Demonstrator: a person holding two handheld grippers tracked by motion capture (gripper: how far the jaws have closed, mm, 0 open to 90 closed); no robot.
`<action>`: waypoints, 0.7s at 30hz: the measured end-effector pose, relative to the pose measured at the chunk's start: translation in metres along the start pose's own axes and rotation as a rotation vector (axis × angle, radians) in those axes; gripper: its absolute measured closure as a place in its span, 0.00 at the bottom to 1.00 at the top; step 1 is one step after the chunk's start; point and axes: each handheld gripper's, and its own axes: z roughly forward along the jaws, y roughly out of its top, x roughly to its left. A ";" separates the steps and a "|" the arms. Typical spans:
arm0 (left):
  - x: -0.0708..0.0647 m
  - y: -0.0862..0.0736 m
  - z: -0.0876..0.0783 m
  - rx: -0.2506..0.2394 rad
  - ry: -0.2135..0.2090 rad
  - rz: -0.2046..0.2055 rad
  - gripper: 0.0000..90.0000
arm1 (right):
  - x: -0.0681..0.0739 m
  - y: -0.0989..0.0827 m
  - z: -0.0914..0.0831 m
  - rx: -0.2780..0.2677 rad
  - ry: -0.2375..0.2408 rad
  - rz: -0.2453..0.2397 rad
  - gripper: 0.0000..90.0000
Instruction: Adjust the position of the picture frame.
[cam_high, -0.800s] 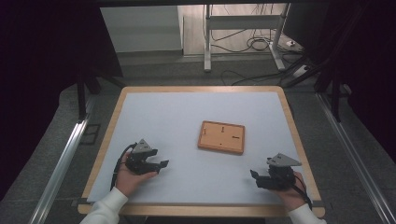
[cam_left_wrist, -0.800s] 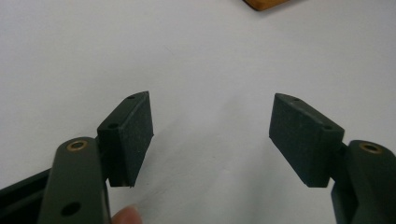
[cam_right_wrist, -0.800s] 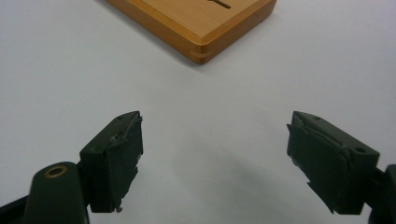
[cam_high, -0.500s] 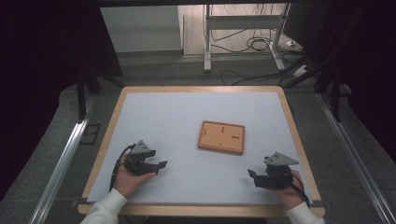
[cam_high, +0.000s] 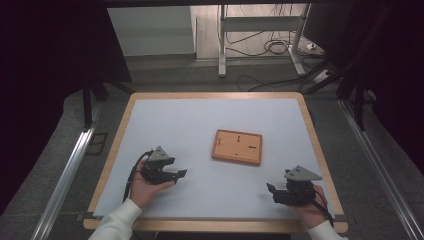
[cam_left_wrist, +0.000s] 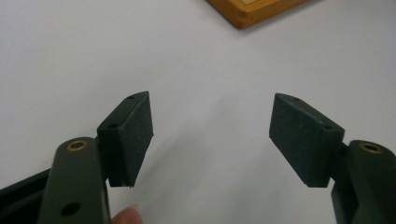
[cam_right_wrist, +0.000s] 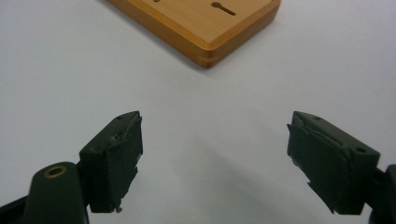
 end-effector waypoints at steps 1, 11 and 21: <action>-0.001 0.004 0.003 0.000 -0.001 0.004 0.33 | -0.001 -0.001 -0.001 0.002 -0.005 0.005 0.21; -0.013 0.050 0.033 -0.021 -0.038 0.029 0.34 | -0.003 -0.008 -0.009 0.009 -0.025 0.025 0.20; -0.019 0.080 0.065 -0.001 -0.034 0.072 0.31 | -0.004 -0.006 -0.007 0.005 -0.023 0.030 0.20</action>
